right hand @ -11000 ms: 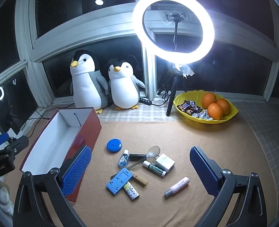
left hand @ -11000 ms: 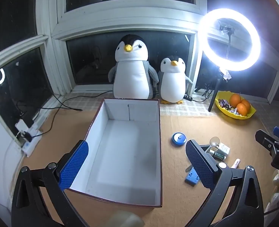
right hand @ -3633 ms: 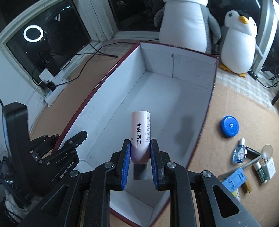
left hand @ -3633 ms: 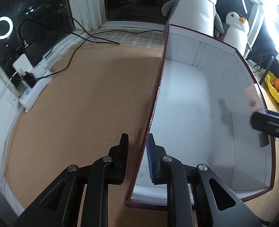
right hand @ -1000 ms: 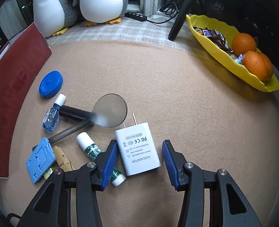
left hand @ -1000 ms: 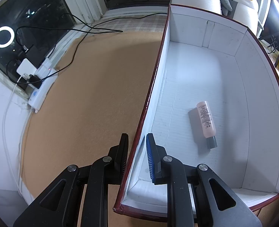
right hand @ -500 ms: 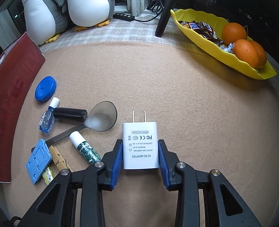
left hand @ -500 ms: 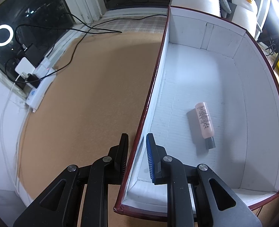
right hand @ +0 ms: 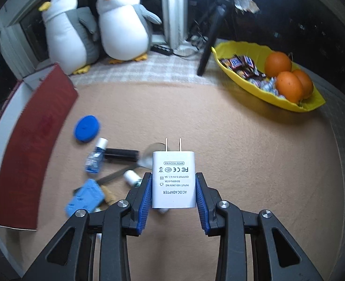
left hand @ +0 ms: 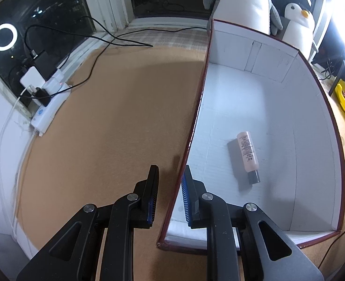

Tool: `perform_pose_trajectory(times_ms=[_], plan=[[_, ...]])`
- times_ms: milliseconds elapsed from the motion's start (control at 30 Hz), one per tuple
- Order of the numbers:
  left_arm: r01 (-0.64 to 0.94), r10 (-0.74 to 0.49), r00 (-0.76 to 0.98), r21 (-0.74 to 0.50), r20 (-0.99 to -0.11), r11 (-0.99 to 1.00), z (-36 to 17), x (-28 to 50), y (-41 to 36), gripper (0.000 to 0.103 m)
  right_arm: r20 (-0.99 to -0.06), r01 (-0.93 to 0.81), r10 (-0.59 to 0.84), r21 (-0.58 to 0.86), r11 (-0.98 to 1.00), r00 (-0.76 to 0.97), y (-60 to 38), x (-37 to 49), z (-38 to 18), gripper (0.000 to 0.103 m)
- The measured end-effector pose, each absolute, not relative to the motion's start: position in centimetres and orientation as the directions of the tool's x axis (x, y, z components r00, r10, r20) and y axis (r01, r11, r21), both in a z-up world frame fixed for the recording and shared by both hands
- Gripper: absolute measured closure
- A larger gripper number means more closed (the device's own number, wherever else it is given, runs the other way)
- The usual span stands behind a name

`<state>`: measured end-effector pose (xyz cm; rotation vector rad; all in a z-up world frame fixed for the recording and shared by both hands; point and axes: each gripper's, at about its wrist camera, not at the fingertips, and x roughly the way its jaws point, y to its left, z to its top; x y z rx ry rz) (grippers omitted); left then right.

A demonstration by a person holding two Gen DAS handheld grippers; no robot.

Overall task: Organize rigid objects
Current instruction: 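Carry the adapter into the box and open the right gripper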

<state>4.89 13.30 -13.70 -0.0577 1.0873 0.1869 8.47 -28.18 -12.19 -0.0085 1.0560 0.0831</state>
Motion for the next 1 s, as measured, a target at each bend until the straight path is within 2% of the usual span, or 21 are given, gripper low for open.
perform_pose_trajectory(times_ms=[433,800,1000], plan=[[-0.166,0.076,0.496,-0.009,-0.865,0.986,-13.3,4.2,13.8,0.089,-0.811,-0.316,0.240,0.072,0.946,0.534,-15.4,5.3,-6.7,0.071],[-0.162,0.049,0.516,-0.041,-0.855,0.986,-13.3,3.9,14.0,0.091,-0.809,-0.422,0.306,0.079,0.903,0.501,-7.6,7.1,-6.6,0.071],[-0.158,0.043,0.521,-0.047,-0.853,0.986,-13.3,3.8,14.0,0.092,-0.828,-0.453,0.283,0.040,0.890,0.484,-3.7,8.9,-8.0,0.071]])
